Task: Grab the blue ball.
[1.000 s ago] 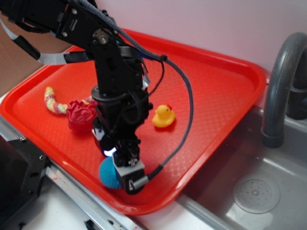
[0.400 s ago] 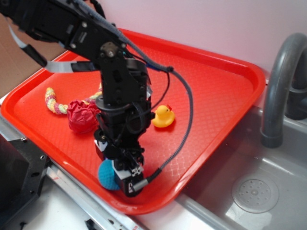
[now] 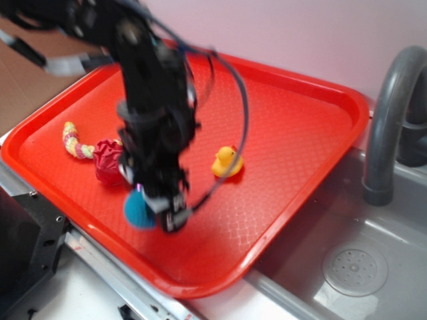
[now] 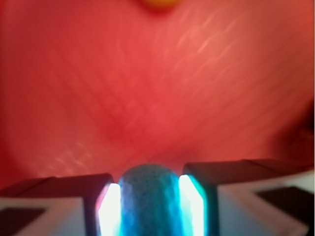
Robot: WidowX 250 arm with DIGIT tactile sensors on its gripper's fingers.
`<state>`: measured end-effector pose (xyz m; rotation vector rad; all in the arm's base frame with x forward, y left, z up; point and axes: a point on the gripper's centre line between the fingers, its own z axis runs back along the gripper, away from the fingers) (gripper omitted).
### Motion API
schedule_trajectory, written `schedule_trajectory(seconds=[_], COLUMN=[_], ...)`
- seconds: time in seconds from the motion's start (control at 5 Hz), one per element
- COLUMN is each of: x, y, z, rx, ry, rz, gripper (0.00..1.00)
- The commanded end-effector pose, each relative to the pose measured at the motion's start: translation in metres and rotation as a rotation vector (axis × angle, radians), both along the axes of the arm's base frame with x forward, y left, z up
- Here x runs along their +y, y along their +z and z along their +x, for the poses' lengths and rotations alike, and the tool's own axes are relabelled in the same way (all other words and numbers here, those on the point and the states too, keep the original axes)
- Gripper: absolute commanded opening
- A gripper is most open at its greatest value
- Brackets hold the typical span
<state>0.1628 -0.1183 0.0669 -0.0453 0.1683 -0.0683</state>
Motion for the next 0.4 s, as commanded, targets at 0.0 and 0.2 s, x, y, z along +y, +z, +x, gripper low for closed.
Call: schedule_trajectory(seconds=[0.0, 0.2], x=[0.039, 0.065], y=[0.094, 0.123], z=[0.031, 0.029], rx=[-0.244, -0.315], ry=[0.201, 0.283], rz=[0.025, 0.029], gripper=[0.00, 0.00])
